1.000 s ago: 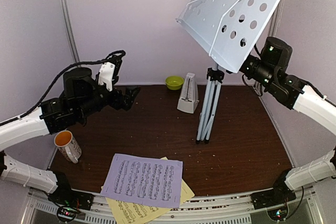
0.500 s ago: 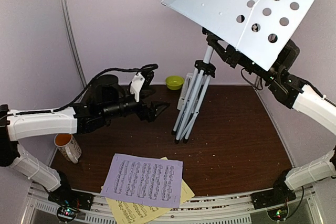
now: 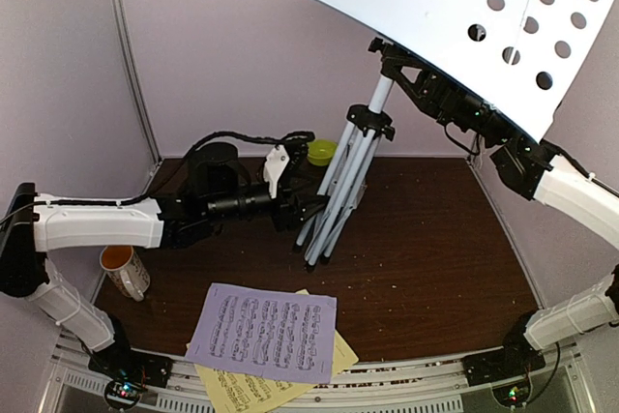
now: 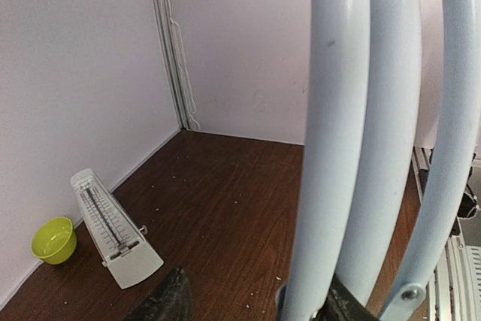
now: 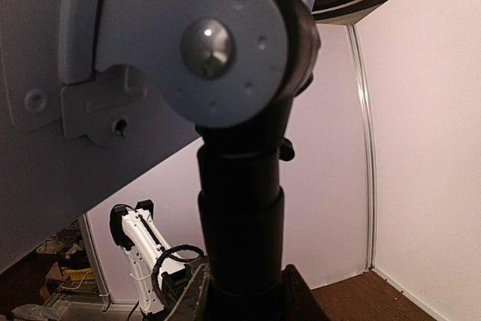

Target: Set up the instrument practice props

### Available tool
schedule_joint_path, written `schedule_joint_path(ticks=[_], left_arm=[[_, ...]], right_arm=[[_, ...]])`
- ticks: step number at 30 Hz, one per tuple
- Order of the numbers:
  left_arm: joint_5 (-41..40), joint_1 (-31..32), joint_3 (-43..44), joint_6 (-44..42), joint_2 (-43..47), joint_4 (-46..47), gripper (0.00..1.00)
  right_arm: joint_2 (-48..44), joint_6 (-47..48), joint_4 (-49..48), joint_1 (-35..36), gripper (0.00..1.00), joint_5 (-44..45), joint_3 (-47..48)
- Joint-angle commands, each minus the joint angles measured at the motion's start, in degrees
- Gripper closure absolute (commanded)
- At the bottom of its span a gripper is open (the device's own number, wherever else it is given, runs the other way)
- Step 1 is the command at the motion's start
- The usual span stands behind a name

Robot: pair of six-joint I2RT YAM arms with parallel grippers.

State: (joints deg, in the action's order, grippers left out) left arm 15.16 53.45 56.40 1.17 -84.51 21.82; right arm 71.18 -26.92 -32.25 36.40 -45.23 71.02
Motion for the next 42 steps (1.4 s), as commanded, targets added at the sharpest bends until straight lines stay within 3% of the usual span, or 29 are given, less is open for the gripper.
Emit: schedule_joint_path(ticks=[1, 16, 22, 26, 34, 37, 42], left_arm=[[-7.5, 0.7, 5.2, -0.9, -1.3, -0.5, 0.47], [-15.6, 4.1, 15.0, -10.2, -5.8, -8.1, 0.59], [-13.0, 4.2, 13.9, -15.0, -5.1, -8.7, 0.71], [-12.2, 4.2, 14.3, -23.5, -5.4, -13.1, 0.77], [-12.0, 1.9, 13.5, -31.4, -6.1, -13.1, 0.99], [-12.5, 0.7, 12.9, -31.7, -6.3, -10.9, 1.00], [-15.0, 0.3, 13.0, -30.1, -6.8, -8.8, 0.83]], right_arm=[[-2.1, -0.4, -11.5, 0.7, 1.00, 3.7, 5.7], [-0.5, 4.0, -2.5, 1.8, 1.00, 6.8, 6.1], [0.3, 4.3, -0.6, 1.8, 1.00, 6.0, 6.9], [0.8, 4.4, 1.1, 1.8, 1.00, 5.3, 8.2], [2.0, 4.9, 4.0, 1.9, 1.00, 4.4, 10.6], [2.2, 5.1, 4.2, 1.9, 1.00, 4.3, 10.7], [2.5, 6.4, 5.3, 1.8, 1.00, 4.6, 11.1]])
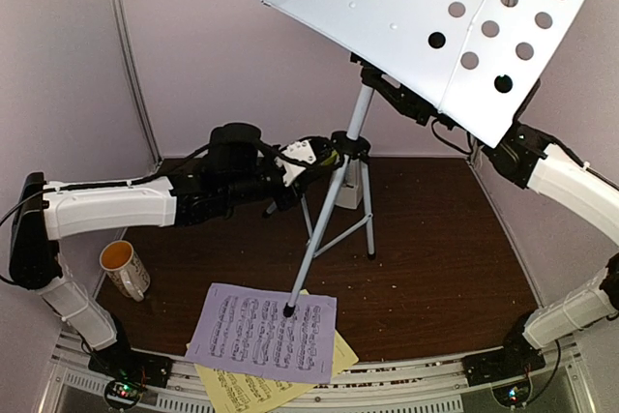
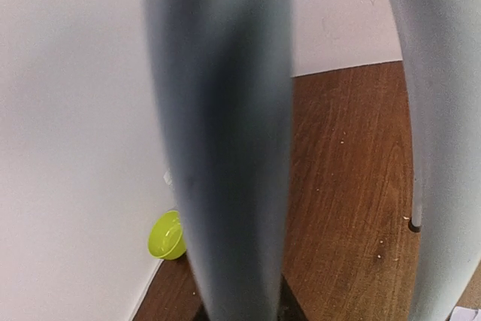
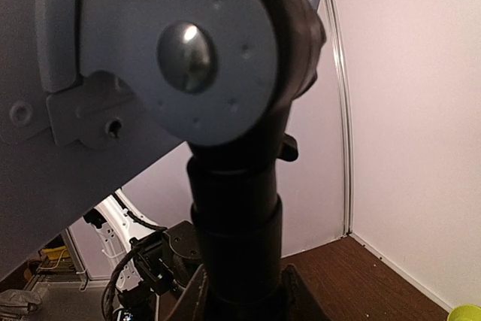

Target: Set up the instrument practice props

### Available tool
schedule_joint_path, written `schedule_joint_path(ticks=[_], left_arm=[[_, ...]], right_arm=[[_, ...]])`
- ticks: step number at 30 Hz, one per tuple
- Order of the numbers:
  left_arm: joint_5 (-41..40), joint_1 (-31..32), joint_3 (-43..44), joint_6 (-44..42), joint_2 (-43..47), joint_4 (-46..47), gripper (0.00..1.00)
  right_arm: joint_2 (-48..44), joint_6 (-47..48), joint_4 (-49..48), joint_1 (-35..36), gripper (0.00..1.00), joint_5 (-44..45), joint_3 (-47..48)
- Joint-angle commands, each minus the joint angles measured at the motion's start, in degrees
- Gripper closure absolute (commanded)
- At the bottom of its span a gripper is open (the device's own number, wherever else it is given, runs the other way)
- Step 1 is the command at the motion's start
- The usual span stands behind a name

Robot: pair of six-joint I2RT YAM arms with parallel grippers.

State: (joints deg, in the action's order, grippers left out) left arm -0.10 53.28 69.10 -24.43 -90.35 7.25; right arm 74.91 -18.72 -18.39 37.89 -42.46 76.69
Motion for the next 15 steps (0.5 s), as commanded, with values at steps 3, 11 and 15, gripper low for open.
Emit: schedule_joint_path(ticks=[3, 11, 15], left_arm=[[0.9, 0.5, 0.1, -2.4, -0.3, 6.1, 0.76], [4.1, 0.5, -3.7, 1.5, 2.6, 7.9, 0.57], [4.0, 0.2, -5.6, 2.1, 4.4, 8.4, 0.54]], right_arm=[[-0.9, 0.3, -6.6, 0.4, 1.00, 1.6, 6.3], [2.8, 6.3, -0.9, 0.4, 1.00, -5.3, 11.8], [4.2, 10.0, 2.7, 0.3, 1.00, -7.9, 15.1]])
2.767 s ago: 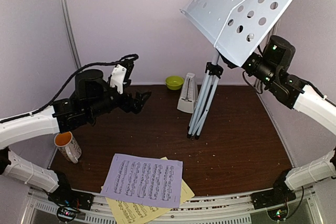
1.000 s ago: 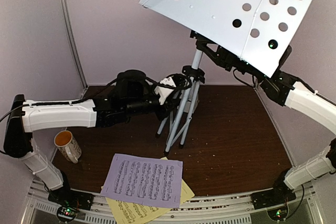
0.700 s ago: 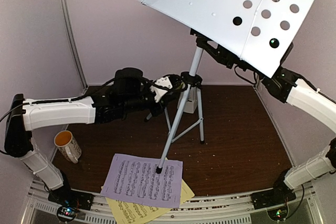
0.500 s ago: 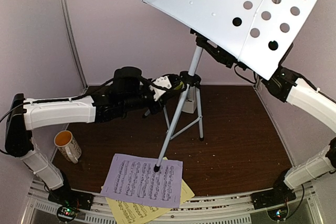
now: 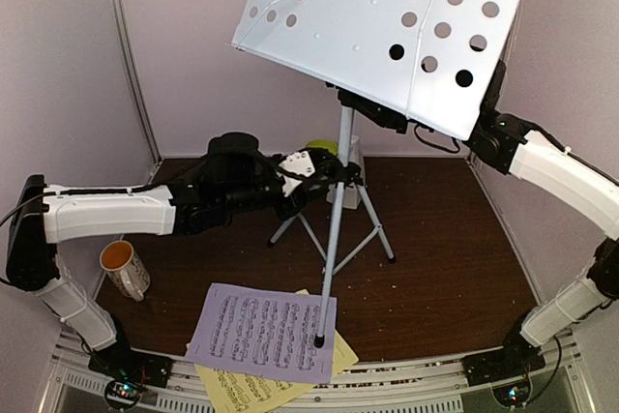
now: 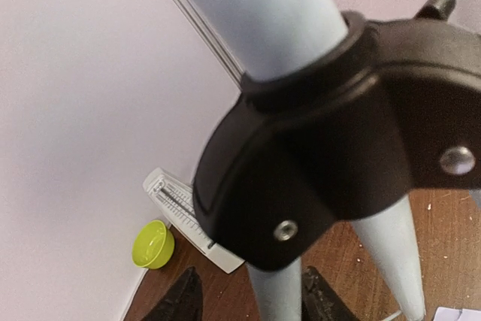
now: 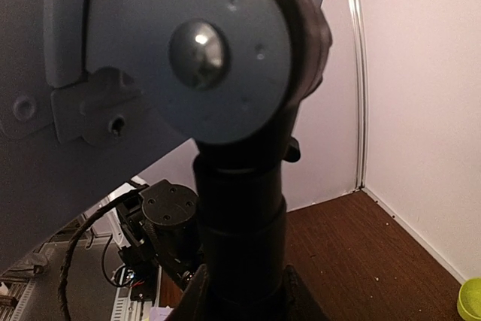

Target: Set up the instrument practice props

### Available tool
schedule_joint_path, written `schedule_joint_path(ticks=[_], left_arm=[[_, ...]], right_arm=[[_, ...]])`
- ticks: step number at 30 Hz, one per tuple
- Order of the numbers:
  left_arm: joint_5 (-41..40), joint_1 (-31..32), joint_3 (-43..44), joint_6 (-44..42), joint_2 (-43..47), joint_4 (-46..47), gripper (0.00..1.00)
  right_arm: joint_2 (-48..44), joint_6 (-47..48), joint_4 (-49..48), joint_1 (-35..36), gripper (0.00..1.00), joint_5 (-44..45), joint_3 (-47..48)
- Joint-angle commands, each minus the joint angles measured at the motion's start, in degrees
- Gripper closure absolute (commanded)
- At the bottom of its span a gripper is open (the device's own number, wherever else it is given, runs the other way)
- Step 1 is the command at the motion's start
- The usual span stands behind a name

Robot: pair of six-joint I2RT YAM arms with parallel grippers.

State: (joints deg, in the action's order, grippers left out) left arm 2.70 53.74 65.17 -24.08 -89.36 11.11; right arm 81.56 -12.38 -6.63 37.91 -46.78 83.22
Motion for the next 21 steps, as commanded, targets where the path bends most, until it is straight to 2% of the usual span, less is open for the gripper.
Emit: schedule_joint_path(ticks=[1, 5, 13, 21], left_arm=[[1.3, -0.6, -2.4, 2.4, 4.3, 5.1, 0.52], [1.2, -2.0, -5.0, 4.5, 6.3, 6.8, 0.47], [-0.4, -2.3, -6.2, 5.4, 7.4, 5.2, 0.46], [-1.7, -2.3, -8.6, 6.6, 8.8, 6.1, 0.45]], right_arm=[[-2.2, 4.6, -8.0, 0.2, 1.00, -3.8, 9.4], [-0.2, 5.5, -7.6, -0.5, 1.00, -7.1, 13.0], [7.8, -5.0, -19.0, -3.3, 1.00, -17.8, 19.0], [14.5, -6.5, -12.1, -6.8, 1.00, -24.1, 30.2]])
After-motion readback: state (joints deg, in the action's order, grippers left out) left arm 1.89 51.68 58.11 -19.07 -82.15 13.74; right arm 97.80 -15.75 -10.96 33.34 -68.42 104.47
